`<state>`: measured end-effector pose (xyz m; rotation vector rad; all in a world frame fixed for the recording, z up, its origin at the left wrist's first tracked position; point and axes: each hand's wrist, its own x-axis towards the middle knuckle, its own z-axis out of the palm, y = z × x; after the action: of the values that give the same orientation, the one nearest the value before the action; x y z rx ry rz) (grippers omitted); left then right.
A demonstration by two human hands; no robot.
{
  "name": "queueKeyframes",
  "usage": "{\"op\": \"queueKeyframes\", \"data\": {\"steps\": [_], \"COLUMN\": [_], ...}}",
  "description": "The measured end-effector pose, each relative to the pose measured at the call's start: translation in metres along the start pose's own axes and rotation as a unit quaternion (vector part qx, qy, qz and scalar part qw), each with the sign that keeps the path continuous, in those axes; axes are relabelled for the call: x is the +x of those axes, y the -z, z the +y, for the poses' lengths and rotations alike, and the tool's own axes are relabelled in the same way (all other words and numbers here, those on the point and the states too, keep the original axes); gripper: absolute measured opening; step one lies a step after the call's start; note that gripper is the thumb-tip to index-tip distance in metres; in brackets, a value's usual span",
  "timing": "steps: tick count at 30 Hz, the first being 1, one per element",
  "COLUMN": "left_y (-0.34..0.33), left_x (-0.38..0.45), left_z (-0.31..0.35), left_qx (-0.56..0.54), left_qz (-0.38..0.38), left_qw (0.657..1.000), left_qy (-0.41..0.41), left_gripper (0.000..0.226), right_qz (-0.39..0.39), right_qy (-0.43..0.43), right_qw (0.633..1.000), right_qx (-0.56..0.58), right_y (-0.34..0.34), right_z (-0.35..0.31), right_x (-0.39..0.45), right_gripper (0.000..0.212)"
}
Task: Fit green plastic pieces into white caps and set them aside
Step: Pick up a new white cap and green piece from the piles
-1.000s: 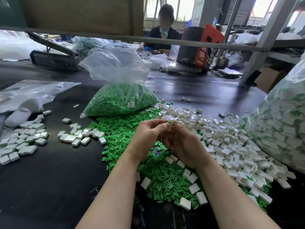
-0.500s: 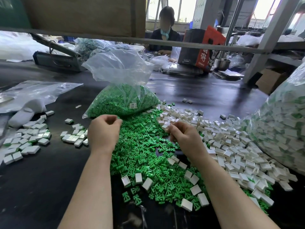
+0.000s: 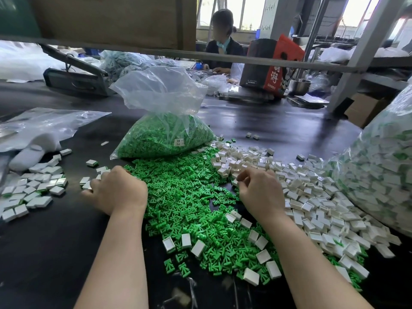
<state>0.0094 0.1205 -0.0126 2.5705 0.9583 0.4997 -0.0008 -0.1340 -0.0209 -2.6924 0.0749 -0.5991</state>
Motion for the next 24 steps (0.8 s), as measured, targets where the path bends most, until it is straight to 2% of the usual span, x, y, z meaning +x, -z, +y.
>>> {"op": "queueKeyframes", "data": {"steps": [3, 5, 8, 10, 18, 24], "left_y": [0.002, 0.002, 0.000, -0.002, -0.010, -0.015], "left_x": [-0.004, -0.008, -0.020, -0.030, -0.059, -0.065], "left_z": [0.008, 0.017, 0.030, 0.039, 0.066, 0.067], "left_qx": [-0.039, -0.099, -0.215, -0.253, -0.282, -0.242], "left_qz": [0.015, 0.022, -0.027, -0.067, -0.145, -0.228], "left_qw": [0.999, 0.991, 0.960, 0.940, 0.900, 0.888], "left_qy": [-0.034, -0.082, -0.176, -0.219, -0.300, -0.317], "left_gripper": [0.027, 0.023, 0.018, 0.014, 0.007, 0.010], "right_qz": [0.022, -0.003, -0.040, -0.043, -0.049, -0.078], "right_qy": [-0.004, -0.005, -0.004, -0.003, -0.006, 0.009], "right_qw": [0.997, 0.996, 0.996, 0.996, 0.996, 0.994], "right_qx": [-0.071, -0.089, -0.085, -0.082, -0.080, -0.077], "right_y": [-0.001, -0.002, -0.004, -0.005, -0.006, -0.007], "right_z": [0.004, 0.005, 0.006, 0.006, 0.005, -0.001], "right_x": [0.000, 0.000, 0.002, 0.002, 0.001, -0.002], "right_gripper": [0.021, 0.028, 0.030, 0.030, 0.028, 0.044]}}
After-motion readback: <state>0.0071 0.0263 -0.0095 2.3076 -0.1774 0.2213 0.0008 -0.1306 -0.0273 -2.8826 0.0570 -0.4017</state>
